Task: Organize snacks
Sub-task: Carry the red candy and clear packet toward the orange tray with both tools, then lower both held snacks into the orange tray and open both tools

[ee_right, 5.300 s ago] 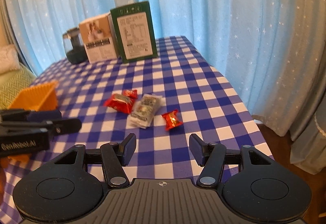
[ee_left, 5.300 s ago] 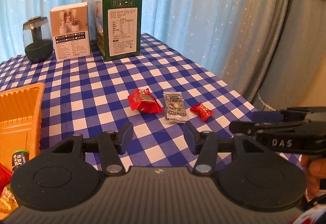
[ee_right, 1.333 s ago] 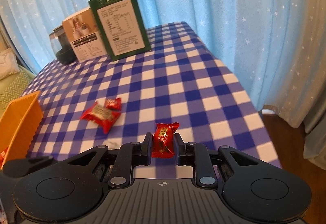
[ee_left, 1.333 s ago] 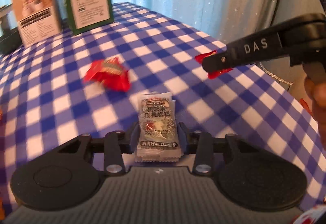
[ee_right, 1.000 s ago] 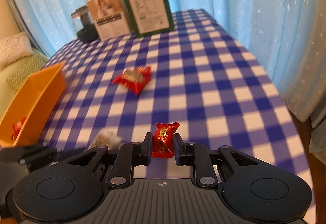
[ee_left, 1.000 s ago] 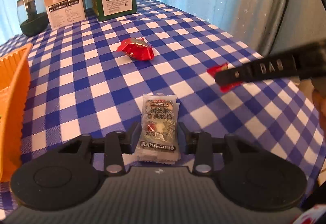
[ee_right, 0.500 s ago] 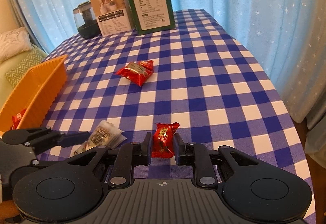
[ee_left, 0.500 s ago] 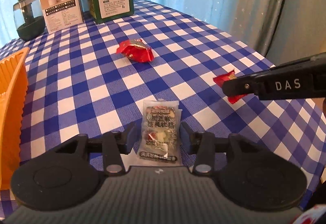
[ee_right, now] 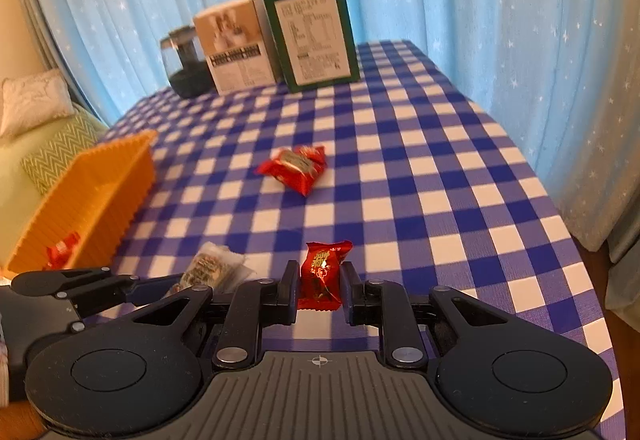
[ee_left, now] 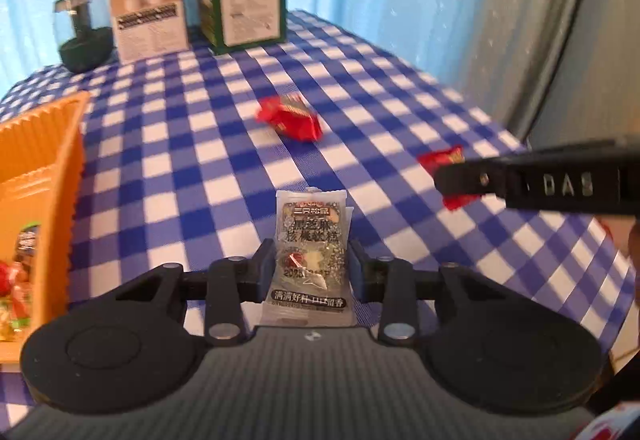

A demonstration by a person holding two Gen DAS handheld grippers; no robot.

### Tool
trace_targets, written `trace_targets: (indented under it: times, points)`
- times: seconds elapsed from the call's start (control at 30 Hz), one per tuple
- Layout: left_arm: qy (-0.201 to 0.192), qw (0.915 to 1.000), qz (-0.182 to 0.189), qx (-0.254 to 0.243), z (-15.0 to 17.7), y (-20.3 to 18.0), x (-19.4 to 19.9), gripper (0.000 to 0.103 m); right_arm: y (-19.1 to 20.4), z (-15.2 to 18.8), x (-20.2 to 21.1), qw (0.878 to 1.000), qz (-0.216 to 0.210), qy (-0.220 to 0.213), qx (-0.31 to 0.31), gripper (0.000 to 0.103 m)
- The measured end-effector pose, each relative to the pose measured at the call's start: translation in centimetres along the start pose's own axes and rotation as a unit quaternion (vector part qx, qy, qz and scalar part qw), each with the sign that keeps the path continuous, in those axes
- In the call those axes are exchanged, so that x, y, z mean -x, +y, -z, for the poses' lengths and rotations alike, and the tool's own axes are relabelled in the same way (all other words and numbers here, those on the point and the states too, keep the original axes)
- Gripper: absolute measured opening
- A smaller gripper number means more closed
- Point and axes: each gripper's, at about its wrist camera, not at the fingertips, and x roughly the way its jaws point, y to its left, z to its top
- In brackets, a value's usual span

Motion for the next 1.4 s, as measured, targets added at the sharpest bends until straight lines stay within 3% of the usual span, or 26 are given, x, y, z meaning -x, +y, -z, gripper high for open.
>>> trace_targets:
  times: [0.27,0.37,0.57,0.83,1.1,1.4]
  points:
    - [-0.026,0.999,-0.032,0.02,-1.5,2.2,6.4,0.034,4.1,-0.9,3.3,0.999,-0.013,-0.023,0.018,0.021]
    - [-0.043,0.9971,-0.023,0.058,-2.2,3.8,9.2,0.034,5.8,-1.5,4.2,0.999,-0.022,-0.028,0.023,0.021]
    - [-0.079,0.994,-0.048,0.059,-3.6,5.9,14.2,0.034,10.2,-2.9,5.9,0.997,-0.043,-0.045,0.049,0.021]
    - [-0.096,0.9879,-0.094,0.078,-2.3,10.7,19.0,0.034,16.4,-3.9,6.6,0.992,-0.078,-0.052,0.088,0.021]
    - [-0.087,0.9815,-0.137,0.101,0.7,16.4,21.3,0.034,22.2,-3.5,4.7,0.986,-0.112,-0.039,0.118,0.021]
    - [-0.071,0.9797,-0.15,0.112,2.0,19.7,20.3,0.034,25.6,-3.0,1.1,0.983,-0.131,-0.019,0.125,0.021]
